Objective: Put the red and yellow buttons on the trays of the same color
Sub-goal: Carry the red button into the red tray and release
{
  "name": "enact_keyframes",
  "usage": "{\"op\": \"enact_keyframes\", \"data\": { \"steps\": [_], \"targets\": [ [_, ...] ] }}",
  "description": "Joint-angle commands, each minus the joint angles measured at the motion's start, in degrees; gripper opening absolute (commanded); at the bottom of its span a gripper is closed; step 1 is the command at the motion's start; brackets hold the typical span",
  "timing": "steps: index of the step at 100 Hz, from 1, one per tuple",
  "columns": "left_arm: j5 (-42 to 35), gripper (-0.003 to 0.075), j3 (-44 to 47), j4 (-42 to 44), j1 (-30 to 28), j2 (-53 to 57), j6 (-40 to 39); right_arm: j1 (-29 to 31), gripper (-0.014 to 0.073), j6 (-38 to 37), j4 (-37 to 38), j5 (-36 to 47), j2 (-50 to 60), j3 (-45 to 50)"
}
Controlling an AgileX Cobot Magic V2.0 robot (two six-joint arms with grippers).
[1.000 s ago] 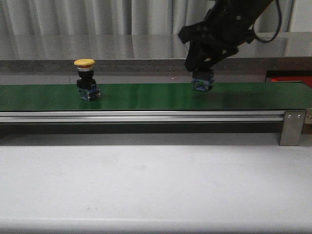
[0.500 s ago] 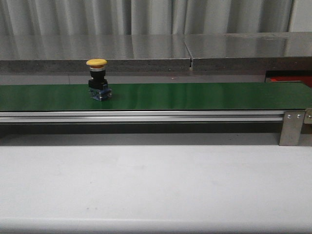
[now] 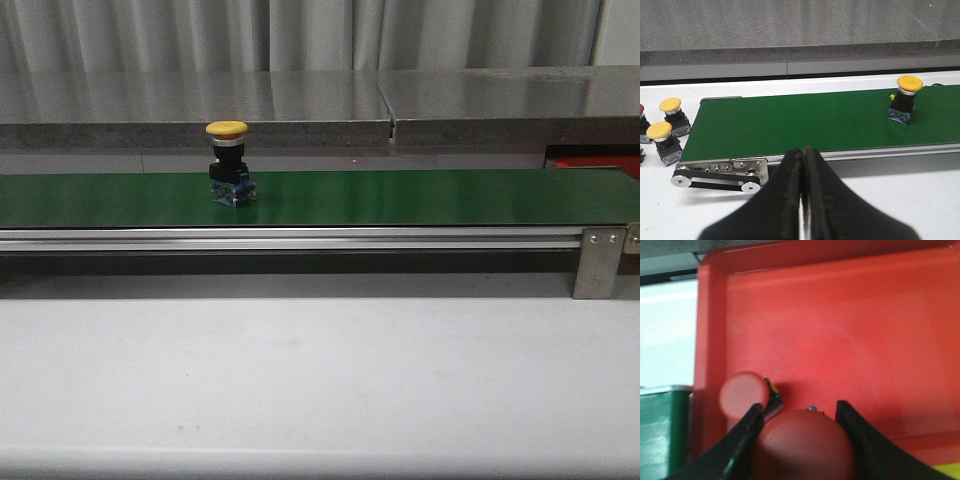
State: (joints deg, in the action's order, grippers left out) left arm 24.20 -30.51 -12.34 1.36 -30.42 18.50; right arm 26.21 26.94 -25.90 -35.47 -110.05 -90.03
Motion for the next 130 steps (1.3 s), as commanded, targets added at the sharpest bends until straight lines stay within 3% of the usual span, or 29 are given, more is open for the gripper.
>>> {"op": "enact_keyframes", "data": {
  "steps": [1, 33, 90, 100, 116, 130],
  "targets": [
    [-4.4, -0.0019, -1.5, -0.9, 0.5, 0.0, -0.2, 0.8, 0.0206, 0.1, -1.2, 1.7, 0.1, -5.3],
    [-4.4, -0.0019, -1.5, -0.9, 0.5, 0.0, -0.2, 1.0, 0.0206, 0.1, -1.9, -5.2, -10.5, -17.6],
    [-4.4, -0.0019, -1.5, -0.9, 0.5, 0.0, -0.2, 1.0, 0.0215, 0.1, -2.8, -6.7, -15.6, -18.1],
    [-4.4, -0.0019, -1.5, -0.9, 0.5, 0.0, -0.2, 1.0, 0.0308, 0.1, -2.9, -7.1, -15.6, -18.1],
    [-4.4, -0.0019, -1.5, -0.9, 0.5, 0.0, -0.2, 1.0, 0.0568, 0.1, -2.9, -7.2, -15.1, -18.1],
    [-4.4, -0.0019, -1.5, -0.9, 0.5, 0.0, -0.2, 1.2, 0.0605, 0.1, -2.9, -7.3, -13.2, -18.1]
  ]
}}
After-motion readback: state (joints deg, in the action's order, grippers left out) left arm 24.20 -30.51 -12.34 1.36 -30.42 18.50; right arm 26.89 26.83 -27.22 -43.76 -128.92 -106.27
